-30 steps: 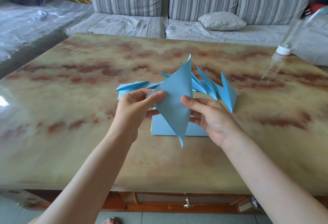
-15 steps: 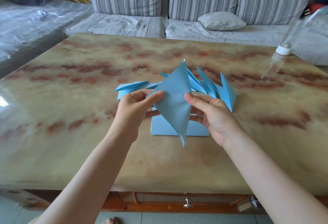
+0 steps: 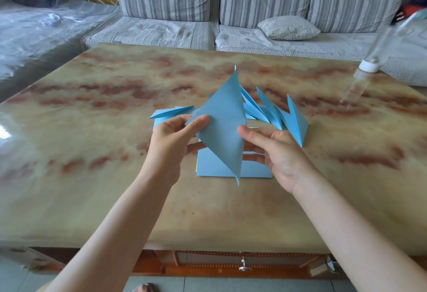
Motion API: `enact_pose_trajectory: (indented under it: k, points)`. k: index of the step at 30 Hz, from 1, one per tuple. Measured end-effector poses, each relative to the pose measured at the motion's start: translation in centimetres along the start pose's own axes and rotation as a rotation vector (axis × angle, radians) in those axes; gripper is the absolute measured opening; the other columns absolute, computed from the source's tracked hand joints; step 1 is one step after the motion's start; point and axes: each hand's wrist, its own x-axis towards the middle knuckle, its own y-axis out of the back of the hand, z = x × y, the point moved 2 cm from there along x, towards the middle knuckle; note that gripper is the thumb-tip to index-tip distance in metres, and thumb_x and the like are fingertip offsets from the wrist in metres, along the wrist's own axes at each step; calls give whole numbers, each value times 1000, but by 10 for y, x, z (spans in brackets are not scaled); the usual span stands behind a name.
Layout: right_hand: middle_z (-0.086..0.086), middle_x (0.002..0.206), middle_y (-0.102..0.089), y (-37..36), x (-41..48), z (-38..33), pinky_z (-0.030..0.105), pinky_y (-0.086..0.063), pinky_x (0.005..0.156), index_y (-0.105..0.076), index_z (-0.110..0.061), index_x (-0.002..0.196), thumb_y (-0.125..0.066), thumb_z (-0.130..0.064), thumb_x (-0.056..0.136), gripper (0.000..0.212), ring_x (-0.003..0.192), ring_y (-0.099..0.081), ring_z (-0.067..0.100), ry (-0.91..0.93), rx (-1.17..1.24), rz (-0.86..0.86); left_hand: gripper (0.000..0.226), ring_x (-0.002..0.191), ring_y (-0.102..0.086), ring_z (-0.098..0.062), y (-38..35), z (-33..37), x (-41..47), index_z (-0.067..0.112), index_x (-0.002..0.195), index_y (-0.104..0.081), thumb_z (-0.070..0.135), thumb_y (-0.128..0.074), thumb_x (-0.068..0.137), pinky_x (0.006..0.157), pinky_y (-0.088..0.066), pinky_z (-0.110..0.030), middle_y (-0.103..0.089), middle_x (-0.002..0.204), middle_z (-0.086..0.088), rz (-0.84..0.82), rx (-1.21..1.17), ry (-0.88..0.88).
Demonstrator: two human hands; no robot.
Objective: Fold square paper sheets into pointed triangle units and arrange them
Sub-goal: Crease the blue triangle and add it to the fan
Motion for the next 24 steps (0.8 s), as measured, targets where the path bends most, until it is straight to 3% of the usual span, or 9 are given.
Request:
enact_pose_trajectory:
  k: [4, 10, 16, 21, 24]
  points:
    - [6, 83, -75, 0, 1, -1, 22, -57, 69, -73, -7, 81, -69, -14, 83, 8, 72, -70, 16, 37, -30, 57, 7, 70, -67, -8, -2, -2, 0, 8, 83, -68, 12, -65, 88, 60, -54, -21, -71, 77, 1, 18, -1, -5]
    - [6, 86, -76, -2, -1, 1, 22, -55, 65, -74, -5, 88, -72, -30, 70, 31, 74, -70, 16, -1, -26, 1, 9, 74, -67, -9, 1, -2, 2, 8, 84, -67, 15, -64, 89, 60, -54, -20, -71, 83, -1, 57, -56, 33]
    - [6, 79, -75, 0, 1, 2, 20, -55, 67, -73, -3, 81, -71, -13, 81, 10, 70, -70, 15, 25, -63, 34, 10, 78, -66, -11, 0, -4, 2, 9, 84, -68, 15, -63, 90, 61, -54, -21, -71, 85, -1, 71, -73, 32]
    - [14, 90, -75, 0, 0, 4, 25, -56, 70, -73, 2, 93, -73, -29, 73, 37, 75, -70, 20, -10, -84, -23, 11, 77, -68, -11, 3, -3, 4, 7, 89, -68, 16, -63, 90, 61, -54, -20, -71, 86, -1, 102, -96, 37]
    - [17, 89, -74, 2, 0, 4, 23, -55, 69, -73, 3, 89, -73, -18, 79, 22, 78, -70, 23, -13, -104, -10, 11, 73, -66, -10, 4, -1, 4, 7, 88, -68, 16, -63, 90, 62, -54, -21, -71, 86, -2, 102, -78, 13]
